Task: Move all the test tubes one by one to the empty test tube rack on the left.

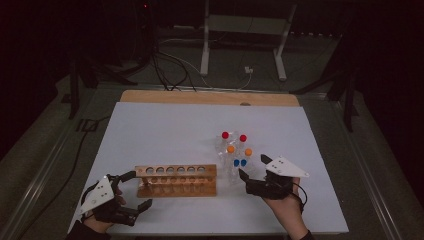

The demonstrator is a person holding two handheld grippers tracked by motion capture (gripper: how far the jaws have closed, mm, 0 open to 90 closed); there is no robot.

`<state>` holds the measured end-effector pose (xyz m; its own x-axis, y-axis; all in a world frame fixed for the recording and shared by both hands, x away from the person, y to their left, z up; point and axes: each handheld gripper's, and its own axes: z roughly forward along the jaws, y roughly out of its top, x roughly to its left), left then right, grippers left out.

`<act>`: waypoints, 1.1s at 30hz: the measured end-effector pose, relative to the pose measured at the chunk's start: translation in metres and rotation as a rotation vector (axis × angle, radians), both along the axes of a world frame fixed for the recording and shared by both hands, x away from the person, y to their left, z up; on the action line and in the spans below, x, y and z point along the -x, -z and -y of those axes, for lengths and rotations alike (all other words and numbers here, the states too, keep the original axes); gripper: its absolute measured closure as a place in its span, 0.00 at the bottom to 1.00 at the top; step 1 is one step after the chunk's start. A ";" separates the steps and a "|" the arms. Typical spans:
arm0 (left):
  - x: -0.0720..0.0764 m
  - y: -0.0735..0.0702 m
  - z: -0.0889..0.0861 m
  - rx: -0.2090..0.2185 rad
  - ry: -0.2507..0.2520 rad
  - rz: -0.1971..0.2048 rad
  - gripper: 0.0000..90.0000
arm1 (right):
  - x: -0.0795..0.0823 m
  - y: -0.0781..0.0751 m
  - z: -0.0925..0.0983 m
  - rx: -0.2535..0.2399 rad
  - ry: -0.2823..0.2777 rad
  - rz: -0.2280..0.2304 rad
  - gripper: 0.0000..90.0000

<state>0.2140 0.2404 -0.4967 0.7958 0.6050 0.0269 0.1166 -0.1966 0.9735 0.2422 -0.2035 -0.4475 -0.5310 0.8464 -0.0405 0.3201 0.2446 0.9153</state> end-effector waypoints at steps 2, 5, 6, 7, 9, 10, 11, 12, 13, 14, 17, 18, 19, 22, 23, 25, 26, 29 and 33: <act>0.000 0.000 0.000 0.000 0.000 0.000 0.01 | -0.001 0.002 -0.001 0.013 0.004 -0.022 0.24; 0.000 0.000 0.000 0.002 0.000 -0.002 0.01 | -0.003 0.004 -0.002 0.033 0.005 -0.042 0.30; 0.000 0.000 0.000 0.002 0.000 -0.003 0.01 | -0.004 0.005 -0.002 0.036 0.006 -0.052 0.33; 0.000 0.000 0.000 0.001 -0.001 -0.002 0.01 | -0.004 0.006 -0.002 0.043 0.006 -0.067 0.39; 0.000 0.000 0.000 0.001 -0.001 -0.003 0.01 | -0.007 0.007 -0.002 0.052 0.004 -0.108 0.48; 0.000 0.000 0.000 0.001 -0.001 -0.003 0.01 | -0.008 0.008 -0.002 0.057 0.002 -0.124 0.51; 0.000 0.000 0.000 0.001 0.000 -0.003 0.01 | -0.009 0.008 -0.002 0.061 0.000 -0.134 0.53; 0.000 0.000 0.000 0.001 0.001 -0.003 0.01 | -0.009 0.008 -0.002 0.061 0.000 -0.134 0.53; 0.000 0.000 0.000 0.000 0.000 -0.003 0.01 | -0.011 0.009 -0.002 0.062 0.002 -0.156 0.58; 0.000 0.000 0.000 0.000 0.001 -0.003 0.01 | -0.012 0.010 -0.002 0.064 0.000 -0.164 0.59; 0.000 0.000 0.000 -0.002 0.001 -0.002 0.01 | -0.014 0.010 -0.003 0.069 0.000 -0.180 0.63; 0.000 0.000 0.000 -0.003 0.001 -0.003 0.01 | -0.015 0.011 -0.004 0.069 -0.002 -0.189 0.64; 0.000 0.000 0.000 -0.004 0.001 -0.002 0.01 | -0.016 0.011 -0.005 0.078 0.004 -0.197 0.66; 0.000 0.000 0.000 -0.003 0.001 -0.001 0.01 | -0.020 0.014 -0.006 0.079 0.009 -0.227 0.70; 0.000 0.000 0.000 -0.002 0.001 -0.001 0.01 | -0.022 0.014 -0.007 0.071 0.008 -0.240 0.72; 0.000 0.000 0.000 -0.003 0.000 -0.001 0.01 | -0.023 0.014 -0.007 0.069 0.010 -0.242 0.73; 0.000 0.000 0.000 -0.003 0.000 -0.001 0.01 | -0.024 0.014 -0.007 0.072 0.009 -0.244 0.74; 0.000 0.000 0.000 -0.001 0.000 0.000 0.01 | -0.028 0.016 -0.010 0.079 0.012 -0.250 0.77; 0.000 0.000 0.000 -0.001 -0.002 0.000 0.01 | -0.031 0.017 -0.012 0.084 0.010 -0.260 0.79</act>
